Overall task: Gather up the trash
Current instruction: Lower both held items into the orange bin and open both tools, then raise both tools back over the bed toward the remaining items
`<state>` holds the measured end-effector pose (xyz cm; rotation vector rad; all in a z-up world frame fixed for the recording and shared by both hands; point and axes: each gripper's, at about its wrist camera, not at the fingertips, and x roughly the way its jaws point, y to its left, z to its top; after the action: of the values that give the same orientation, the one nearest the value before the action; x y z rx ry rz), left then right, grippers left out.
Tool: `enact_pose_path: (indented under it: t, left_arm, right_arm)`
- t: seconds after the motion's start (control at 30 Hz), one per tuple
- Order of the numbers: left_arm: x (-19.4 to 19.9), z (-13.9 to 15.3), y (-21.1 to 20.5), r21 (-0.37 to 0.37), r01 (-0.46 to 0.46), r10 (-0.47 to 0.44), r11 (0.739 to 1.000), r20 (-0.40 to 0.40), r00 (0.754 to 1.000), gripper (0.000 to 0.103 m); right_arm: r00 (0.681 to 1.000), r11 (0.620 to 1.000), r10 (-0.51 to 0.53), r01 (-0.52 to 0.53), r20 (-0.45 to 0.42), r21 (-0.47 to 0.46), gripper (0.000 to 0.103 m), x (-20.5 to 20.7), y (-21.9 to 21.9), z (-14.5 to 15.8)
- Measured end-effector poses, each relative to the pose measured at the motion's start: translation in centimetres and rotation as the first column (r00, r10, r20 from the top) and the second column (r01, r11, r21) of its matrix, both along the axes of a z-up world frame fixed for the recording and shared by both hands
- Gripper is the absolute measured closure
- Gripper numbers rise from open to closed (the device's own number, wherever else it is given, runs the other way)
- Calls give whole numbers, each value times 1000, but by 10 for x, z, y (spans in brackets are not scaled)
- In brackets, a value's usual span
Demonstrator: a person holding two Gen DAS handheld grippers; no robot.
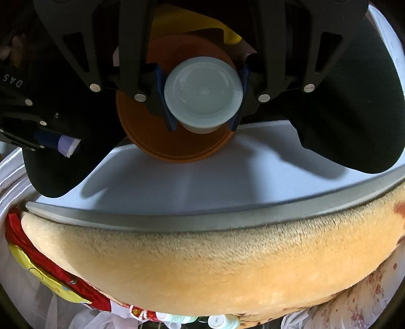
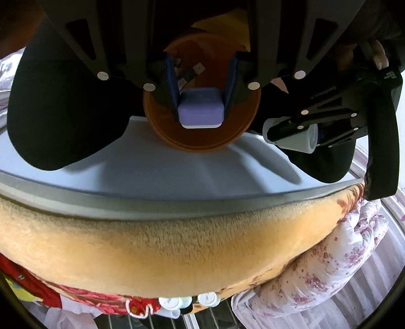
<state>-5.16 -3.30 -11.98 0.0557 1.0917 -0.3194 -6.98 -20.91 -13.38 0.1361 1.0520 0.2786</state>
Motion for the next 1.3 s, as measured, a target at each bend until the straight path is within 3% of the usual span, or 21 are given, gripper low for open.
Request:
enact_pose_path:
  t: [0.23,0.3,0.33,0.37,0.4,0.87,1.0,1.13,1.3]
  left_arm:
    - [6,-3,-5,4,10,-10,1000,-24,1000,61]
    - [7,-5,-6,14,4,-4,1000,-33,999,59]
    - [8,-6,-6,26,-1,2,1000,-36,999,50]
    - [8,-6,-5,32,-7,8,999,-33,999,40]
    - [8,-6,-5,34,-10,11,999,-29,1000,38]
    - [6,3,4,-20,-24,24,1000,-12,1000,35]
    - [-1,36,15,-93,12,-6,996,73,997,35]
    - [-3,87,30,-113,25,3,993,239,971,22]
    - [22,129,52,-138,-26,72,990,341,937,22]
  right_arm:
    - [999,1000,9,-9,-36,-12,71,5,2,-8]
    - [999,1000,0,-1,-49,-21,50,7,1,-10]
    - [999,1000,-9,8,-45,-18,44,9,2,-10]
    - [999,1000,-12,11,-43,-15,45,9,1,-9]
    - [999,1000,-15,15,-38,-14,45,8,1,-8]
    - [998,999,-52,52,33,-1,45,-4,-15,13]
    - [997,999,-39,38,71,27,45,-5,-20,38]
    - [988,999,-32,33,154,-5,40,6,-31,75]
    - [968,996,-76,84,241,-23,39,42,-59,118]
